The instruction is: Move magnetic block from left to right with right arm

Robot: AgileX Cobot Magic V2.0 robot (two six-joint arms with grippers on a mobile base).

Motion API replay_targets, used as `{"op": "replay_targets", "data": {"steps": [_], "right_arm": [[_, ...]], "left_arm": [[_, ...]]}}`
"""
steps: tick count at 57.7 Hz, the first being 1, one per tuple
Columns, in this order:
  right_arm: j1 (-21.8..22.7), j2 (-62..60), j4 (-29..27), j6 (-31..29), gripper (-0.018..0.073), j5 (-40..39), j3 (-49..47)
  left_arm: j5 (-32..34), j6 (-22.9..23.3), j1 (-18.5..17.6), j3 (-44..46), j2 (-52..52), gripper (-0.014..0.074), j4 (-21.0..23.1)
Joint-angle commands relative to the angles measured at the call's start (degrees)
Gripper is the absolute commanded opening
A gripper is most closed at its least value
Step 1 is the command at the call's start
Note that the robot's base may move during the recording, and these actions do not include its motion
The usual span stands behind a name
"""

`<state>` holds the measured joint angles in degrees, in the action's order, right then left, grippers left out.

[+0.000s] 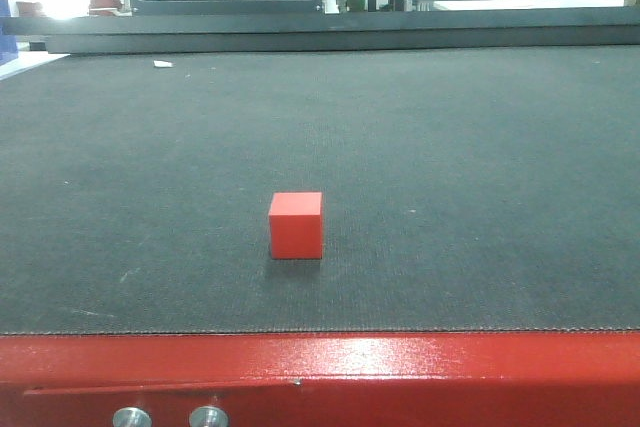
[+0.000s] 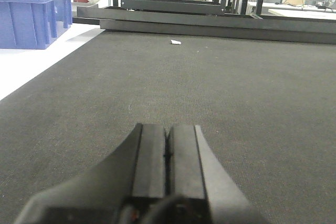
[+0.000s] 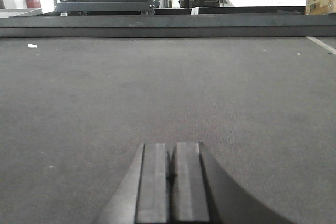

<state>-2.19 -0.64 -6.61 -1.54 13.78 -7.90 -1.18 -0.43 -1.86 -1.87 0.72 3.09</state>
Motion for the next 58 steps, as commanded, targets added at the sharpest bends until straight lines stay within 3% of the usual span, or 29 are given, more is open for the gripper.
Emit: {"op": "replay_targets", "data": {"steps": [1, 13, 34, 47, 58], "right_arm": [[0.4, 1.0, -0.3, -0.4, 0.0057, -0.9, -4.4], [0.1, 8.8, -0.2, -0.4, 0.0057, 7.8, -10.4], [0.1, 30.9, 3.5, 1.0, 0.0057, 14.1, -18.0], [-0.3, 42.3, 12.4, 14.3, 0.0057, 18.3, -21.9], [-5.7, 49.9, 17.3, 24.1, 0.0057, 20.3, -26.2]], "left_arm": [[4.8, 0.4, 0.0, -0.5, 0.7, -0.0126, 0.1], [4.8, 0.4, 0.0, -0.5, 0.7, -0.0126, 0.1], [4.8, 0.4, 0.0, -0.5, 0.7, -0.0126, 0.1], [4.8, 0.4, 0.0, -0.5, 0.7, -0.0126, 0.1], [4.8, 0.4, 0.0, -0.5, 0.7, -0.0126, 0.1]]}}
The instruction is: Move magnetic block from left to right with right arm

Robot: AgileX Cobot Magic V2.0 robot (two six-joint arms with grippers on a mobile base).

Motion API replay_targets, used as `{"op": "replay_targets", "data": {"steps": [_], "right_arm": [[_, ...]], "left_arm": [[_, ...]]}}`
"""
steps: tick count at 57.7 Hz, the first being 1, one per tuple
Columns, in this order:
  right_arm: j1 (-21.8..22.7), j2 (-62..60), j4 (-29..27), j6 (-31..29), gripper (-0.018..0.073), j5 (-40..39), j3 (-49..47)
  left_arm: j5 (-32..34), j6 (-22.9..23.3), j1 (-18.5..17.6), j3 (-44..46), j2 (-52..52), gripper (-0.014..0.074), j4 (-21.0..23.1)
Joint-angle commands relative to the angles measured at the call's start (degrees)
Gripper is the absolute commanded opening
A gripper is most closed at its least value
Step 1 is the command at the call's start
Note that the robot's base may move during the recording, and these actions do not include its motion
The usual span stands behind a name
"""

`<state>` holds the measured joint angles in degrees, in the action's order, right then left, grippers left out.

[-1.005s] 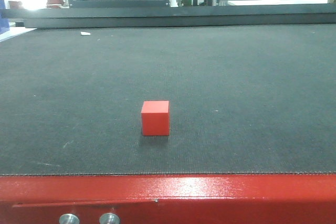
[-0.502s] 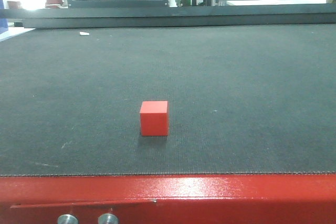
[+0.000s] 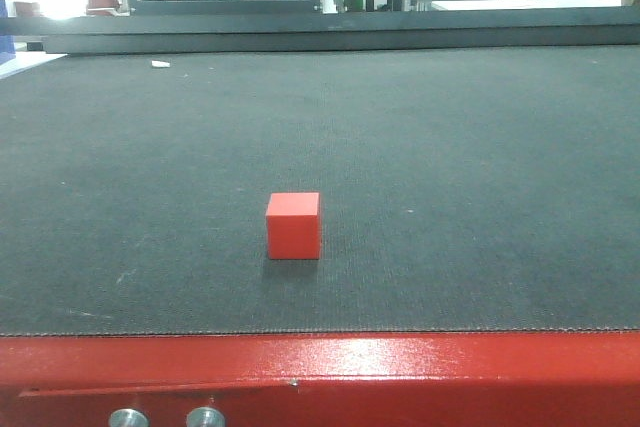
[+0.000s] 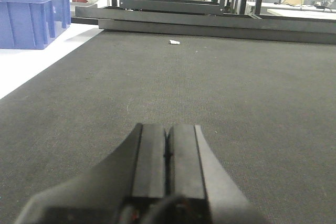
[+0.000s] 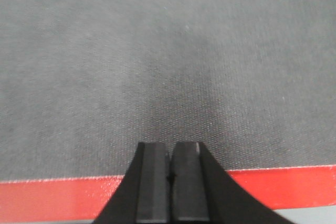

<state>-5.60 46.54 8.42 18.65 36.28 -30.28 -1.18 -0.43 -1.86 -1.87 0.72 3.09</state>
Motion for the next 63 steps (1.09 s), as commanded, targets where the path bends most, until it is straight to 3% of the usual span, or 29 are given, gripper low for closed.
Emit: {"op": "replay_targets", "data": {"steps": [1, 20, 25, 34, 40, 63], "right_arm": [[-3.2, 3.3, 2.3, 4.1, 0.0057, -2.1, -4.3], [-15.9, 16.5, -0.9, 5.5, 0.0082, 3.2, -14.6], [-18.3, 20.1, -1.8, 7.9, 0.0177, 6.1, -18.3], [-22.0, 27.0, -1.8, 15.0, 0.0474, 11.8, -24.9], [-23.9, 31.1, -1.8, 15.9, 0.0642, 16.2, -29.9], [-30.2, 48.7, -3.3, 21.8, 0.0633, 31.1, -52.5]], "left_arm": [[4.8, 0.4, 0.0, -0.5, 0.7, -0.0126, 0.1], [4.8, 0.4, 0.0, -0.5, 0.7, -0.0126, 0.1], [4.8, 0.4, 0.0, -0.5, 0.7, -0.0126, 0.1], [4.8, 0.4, 0.0, -0.5, 0.7, -0.0126, 0.1], [4.8, 0.4, 0.0, -0.5, 0.7, -0.0126, 0.1], [4.8, 0.4, 0.0, -0.5, 0.7, -0.0126, 0.1]]}}
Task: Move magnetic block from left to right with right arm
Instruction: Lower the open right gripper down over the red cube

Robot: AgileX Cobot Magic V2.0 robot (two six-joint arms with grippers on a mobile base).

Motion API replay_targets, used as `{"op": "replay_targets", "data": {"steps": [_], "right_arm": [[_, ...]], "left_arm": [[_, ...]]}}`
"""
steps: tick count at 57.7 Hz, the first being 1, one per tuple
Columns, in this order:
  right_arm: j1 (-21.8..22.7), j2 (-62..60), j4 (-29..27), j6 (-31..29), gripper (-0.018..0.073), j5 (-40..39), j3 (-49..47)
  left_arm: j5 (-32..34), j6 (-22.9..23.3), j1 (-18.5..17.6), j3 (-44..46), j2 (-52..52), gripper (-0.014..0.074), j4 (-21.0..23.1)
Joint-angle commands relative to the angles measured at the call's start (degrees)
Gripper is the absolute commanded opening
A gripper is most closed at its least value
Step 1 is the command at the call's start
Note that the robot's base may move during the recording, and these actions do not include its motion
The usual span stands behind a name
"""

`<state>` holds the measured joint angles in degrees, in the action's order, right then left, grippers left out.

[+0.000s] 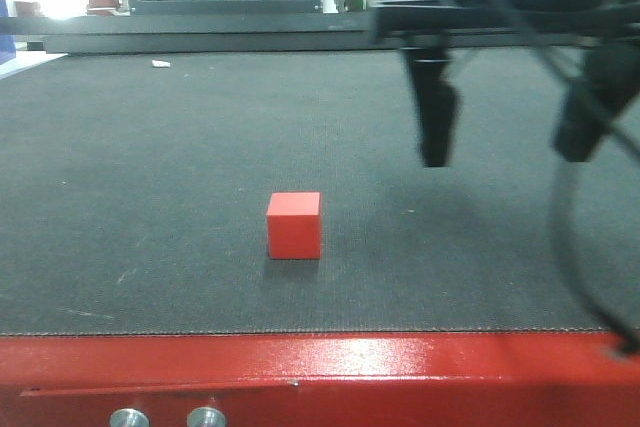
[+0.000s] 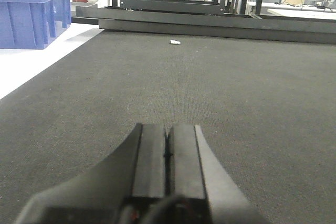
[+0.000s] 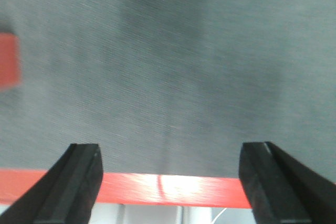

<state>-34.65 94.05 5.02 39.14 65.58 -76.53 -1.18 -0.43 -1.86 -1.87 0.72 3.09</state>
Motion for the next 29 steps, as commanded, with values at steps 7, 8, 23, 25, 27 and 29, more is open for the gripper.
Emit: {"op": "replay_targets", "data": {"steps": [7, 8, 23, 25, 27, 29], "right_arm": [[-3.0, 6.6, -1.6, 1.3, 0.0633, 3.7, -12.9], [-3.2, 7.2, -1.8, 1.3, 0.0633, 3.8, -13.7], [-6.2, 16.5, -5.0, 1.3, 0.0633, 4.9, -23.8], [-6.5, 17.5, -5.5, 1.3, 0.0633, 5.1, -24.8], [-6.8, 18.2, -5.7, 1.3, 0.0633, 5.1, -25.7], [-6.8, 19.1, -6.1, 1.4, 0.0633, 5.3, -26.4]], "left_arm": [[4.8, 0.4, 0.0, -0.5, 0.7, -0.0126, 0.1], [4.8, 0.4, 0.0, -0.5, 0.7, -0.0126, 0.1], [4.8, 0.4, 0.0, -0.5, 0.7, -0.0126, 0.1], [4.8, 0.4, 0.0, -0.5, 0.7, -0.0126, 0.1], [4.8, 0.4, 0.0, -0.5, 0.7, -0.0126, 0.1], [4.8, 0.4, 0.0, -0.5, 0.7, -0.0126, 0.1]]}}
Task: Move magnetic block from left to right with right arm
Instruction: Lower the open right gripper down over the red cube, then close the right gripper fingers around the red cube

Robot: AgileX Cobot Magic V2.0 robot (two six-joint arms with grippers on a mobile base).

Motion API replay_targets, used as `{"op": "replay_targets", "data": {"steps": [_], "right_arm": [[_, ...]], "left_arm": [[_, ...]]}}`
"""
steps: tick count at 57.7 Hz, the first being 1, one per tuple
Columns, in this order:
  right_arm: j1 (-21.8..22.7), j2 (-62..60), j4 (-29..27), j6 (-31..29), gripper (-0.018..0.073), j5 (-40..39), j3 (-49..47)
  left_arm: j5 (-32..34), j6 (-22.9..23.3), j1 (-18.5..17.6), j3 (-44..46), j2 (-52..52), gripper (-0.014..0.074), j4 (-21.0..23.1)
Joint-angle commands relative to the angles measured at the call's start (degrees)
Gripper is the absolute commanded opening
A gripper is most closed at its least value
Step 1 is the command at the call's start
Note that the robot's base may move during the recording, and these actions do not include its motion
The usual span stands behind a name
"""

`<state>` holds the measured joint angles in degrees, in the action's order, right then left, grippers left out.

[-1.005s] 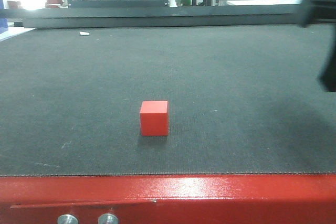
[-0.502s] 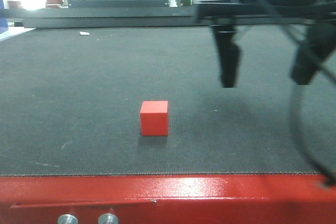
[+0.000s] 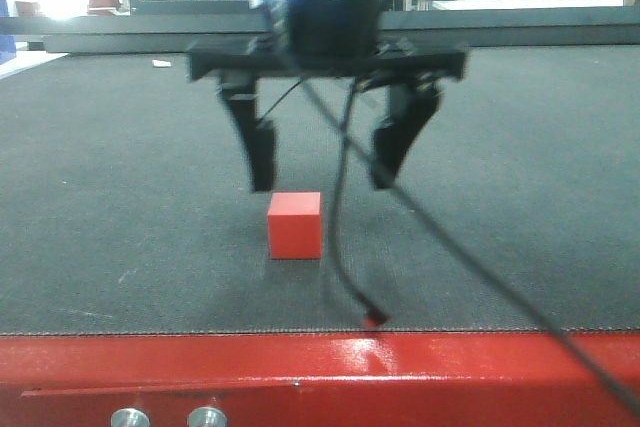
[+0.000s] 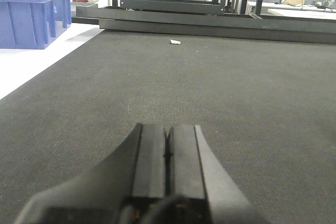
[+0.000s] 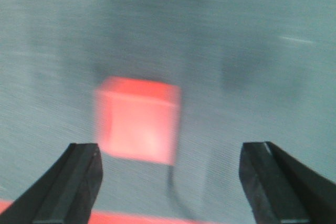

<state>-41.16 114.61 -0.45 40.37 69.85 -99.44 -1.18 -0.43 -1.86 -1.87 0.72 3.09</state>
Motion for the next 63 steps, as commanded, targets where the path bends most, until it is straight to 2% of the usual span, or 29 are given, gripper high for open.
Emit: {"op": "replay_targets", "data": {"steps": [1, 15, 57, 63], "right_arm": [[-0.5, -1.0, -0.7, 0.3, 0.0633, 1.3, -4.1], [-0.8, 1.6, -0.6, 4.6, 0.0633, 0.8, -6.1], [-0.7, 4.1, 0.5, 4.5, 0.0632, 0.9, -5.9], [-0.7, 4.1, 0.5, 4.5, 0.0596, 0.3, -5.9]], "left_arm": [[4.8, 0.4, 0.0, -0.5, 0.7, -0.0126, 0.1], [4.8, 0.4, 0.0, -0.5, 0.7, -0.0126, 0.1], [4.8, 0.4, 0.0, -0.5, 0.7, -0.0126, 0.1], [4.8, 0.4, 0.0, -0.5, 0.7, -0.0126, 0.1]]}}
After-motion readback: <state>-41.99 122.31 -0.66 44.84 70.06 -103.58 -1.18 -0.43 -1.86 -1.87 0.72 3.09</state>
